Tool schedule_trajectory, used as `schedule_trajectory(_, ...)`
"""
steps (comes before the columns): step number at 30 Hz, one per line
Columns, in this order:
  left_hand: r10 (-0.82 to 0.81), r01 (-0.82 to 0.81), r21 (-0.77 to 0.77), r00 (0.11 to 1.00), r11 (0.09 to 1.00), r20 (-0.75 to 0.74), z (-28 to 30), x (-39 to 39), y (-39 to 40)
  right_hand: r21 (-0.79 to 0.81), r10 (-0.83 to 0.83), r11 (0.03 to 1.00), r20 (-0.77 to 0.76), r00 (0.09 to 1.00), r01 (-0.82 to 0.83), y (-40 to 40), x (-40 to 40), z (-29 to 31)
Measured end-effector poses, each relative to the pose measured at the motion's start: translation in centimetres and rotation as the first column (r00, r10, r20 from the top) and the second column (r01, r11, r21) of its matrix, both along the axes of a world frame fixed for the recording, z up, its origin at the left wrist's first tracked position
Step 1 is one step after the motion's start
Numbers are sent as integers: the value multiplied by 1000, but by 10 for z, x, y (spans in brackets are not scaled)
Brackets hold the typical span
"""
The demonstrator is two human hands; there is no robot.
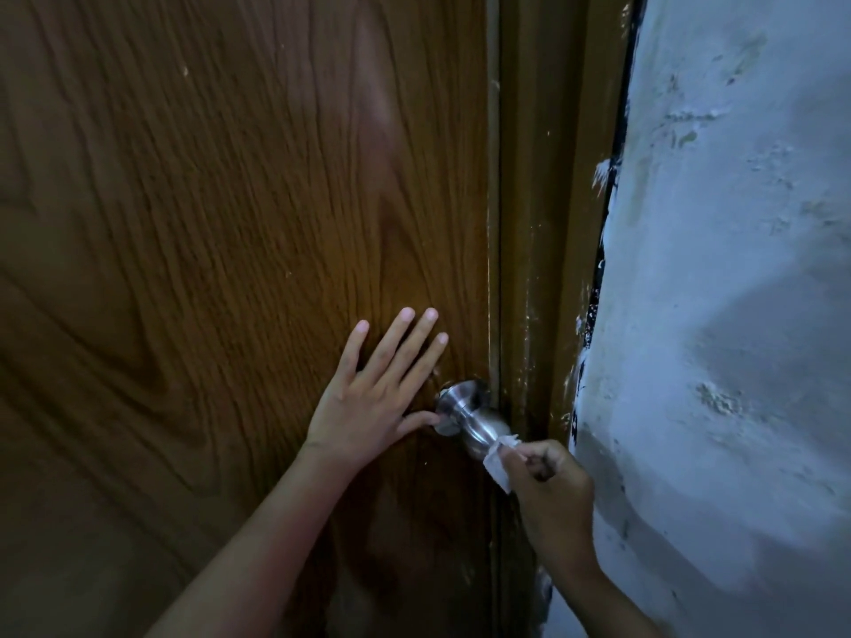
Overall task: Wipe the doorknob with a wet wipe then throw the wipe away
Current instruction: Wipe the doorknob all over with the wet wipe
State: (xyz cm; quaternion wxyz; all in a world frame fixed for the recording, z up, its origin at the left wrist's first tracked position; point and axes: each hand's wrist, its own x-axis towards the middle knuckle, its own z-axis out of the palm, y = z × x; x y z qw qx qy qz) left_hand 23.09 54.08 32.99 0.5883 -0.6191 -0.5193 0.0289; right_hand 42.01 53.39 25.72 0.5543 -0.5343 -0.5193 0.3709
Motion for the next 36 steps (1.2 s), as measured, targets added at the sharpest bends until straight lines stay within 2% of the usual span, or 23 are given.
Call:
schedule_trajectory(4,-2,2,1,1000,1000,-1,0,0,0,47,74,996,123,990,-80,-1,-3,-1)
schedule_trajectory(7,-3,3,5,1000,1000,2,-1,-1,0,104,100,988,158,982,-117,0,-3,2)
schedule_trajectory(12,-8,8,11,1000,1000,-4,-3,-1,1,65,21,998,82,996,-26,3,2,0)
schedule_trajectory(21,-18,18,4,1000,1000,-7,-4,-2,2,171,71,980,178,982,-102,2,-2,1)
schedule_trajectory(25,-20,20,8,1000,1000,-6,-4,-2,2,132,-3,991,164,987,-19,5,1,-4)
schedule_trajectory(28,-20,20,11,1000,1000,-12,-5,-2,3,86,6,996,164,987,-20,2,-2,-6)
schedule_trajectory(32,-28,28,21,999,999,-21,-5,-3,3,134,67,986,199,978,-95,0,-6,-2)
schedule_trajectory(36,-42,42,24,999,999,-11,-6,-4,3,170,28,984,139,990,-51,2,-3,3)
